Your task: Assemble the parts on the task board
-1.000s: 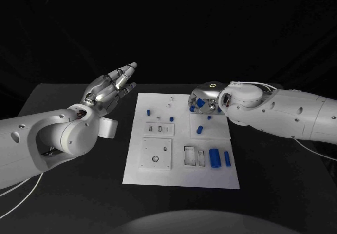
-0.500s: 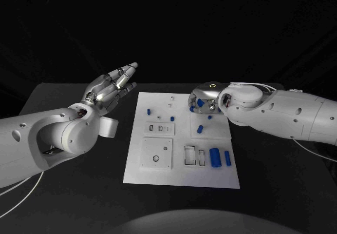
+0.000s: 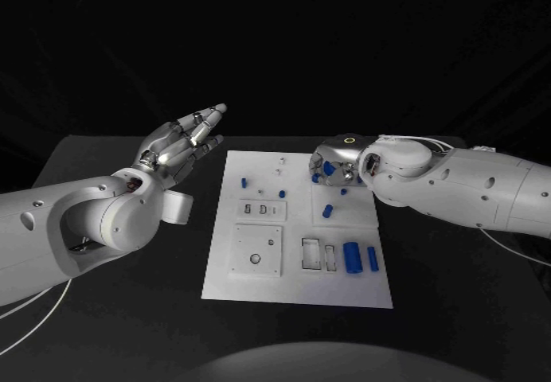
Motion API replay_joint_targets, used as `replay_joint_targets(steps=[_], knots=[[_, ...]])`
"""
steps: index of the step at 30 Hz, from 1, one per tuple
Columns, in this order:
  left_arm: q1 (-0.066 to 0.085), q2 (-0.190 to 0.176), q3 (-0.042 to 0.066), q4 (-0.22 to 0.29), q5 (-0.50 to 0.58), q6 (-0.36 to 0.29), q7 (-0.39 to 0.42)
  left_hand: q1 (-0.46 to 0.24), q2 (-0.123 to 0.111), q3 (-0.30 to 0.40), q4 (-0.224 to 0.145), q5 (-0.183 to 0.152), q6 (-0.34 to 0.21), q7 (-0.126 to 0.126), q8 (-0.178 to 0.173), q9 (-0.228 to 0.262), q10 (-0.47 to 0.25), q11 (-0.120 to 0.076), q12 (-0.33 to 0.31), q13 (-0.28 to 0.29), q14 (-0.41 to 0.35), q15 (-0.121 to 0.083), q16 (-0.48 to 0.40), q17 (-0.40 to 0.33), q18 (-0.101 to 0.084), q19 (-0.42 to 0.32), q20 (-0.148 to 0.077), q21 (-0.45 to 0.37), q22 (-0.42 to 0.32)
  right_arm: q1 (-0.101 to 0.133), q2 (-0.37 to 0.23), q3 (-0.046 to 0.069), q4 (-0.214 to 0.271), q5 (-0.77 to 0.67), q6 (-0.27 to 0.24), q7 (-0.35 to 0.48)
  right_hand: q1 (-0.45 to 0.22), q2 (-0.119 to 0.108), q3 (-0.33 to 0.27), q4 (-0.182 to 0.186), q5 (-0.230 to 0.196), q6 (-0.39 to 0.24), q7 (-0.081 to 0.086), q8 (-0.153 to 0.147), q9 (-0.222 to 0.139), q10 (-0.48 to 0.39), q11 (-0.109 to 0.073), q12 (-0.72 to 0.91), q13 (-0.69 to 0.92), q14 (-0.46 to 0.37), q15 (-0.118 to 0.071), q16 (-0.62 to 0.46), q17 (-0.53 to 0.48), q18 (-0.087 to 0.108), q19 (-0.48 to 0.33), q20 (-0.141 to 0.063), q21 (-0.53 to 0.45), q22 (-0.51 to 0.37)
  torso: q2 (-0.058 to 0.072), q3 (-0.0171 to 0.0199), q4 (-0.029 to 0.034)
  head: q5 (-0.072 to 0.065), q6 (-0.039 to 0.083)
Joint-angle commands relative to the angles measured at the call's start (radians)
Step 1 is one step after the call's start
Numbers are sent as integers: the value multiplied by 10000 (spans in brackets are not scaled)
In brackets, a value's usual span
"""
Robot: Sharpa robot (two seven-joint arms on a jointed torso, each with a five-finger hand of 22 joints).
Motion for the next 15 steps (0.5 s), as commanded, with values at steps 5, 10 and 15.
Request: replay_joint_targets(steps=[5, 10, 15], knots=[[4, -74, 6, 39, -64, 160, 52, 133, 2, 45, 12, 81, 170, 30, 123, 26, 151, 71, 67, 22, 28, 124, 88, 23, 71, -25, 102, 18, -6, 40, -203, -14, 303, 352, -461, 90, 162, -9, 22, -49, 38, 163, 43, 63, 123, 294, 25, -188, -92, 107, -20, 36, 217, 32, 151, -32, 86, 1202, 4, -9, 10, 103, 94], [4, -110, 6, 54, -64, 145, 47, 146, -3, 43, 14, 97, 225, 57, 156, 31, 196, 100, 72, 27, 42, 150, 103, 29, 70, -8, 113, 37, 4, 271, -242, -8, 527, 486, -544, 37, 160, -34, -11, -29, -28, 222, 63, 72, 170, 428, 46, -265, -138, 173, -11, 47, 257, 20, 205, -27, 110, 1242, 14, -8, -1, 75, 120], [4, -137, 6, 73, -64, 139, 10, 153, -4, 43, 14, 109, 252, 68, 172, 33, 218, 112, 75, 29, 48, 159, 109, 31, 71, -5, 119, 41, 5, 500, -60, 7, 473, 594, -613, 23, 158, -47, -20, -24, -46, 225, 67, 64, 179, 458, 51, -296, -155, 200, -9, 59, 293, 10, 243, -25, 133, 1274, 14, -1, 16, 51, 113]])
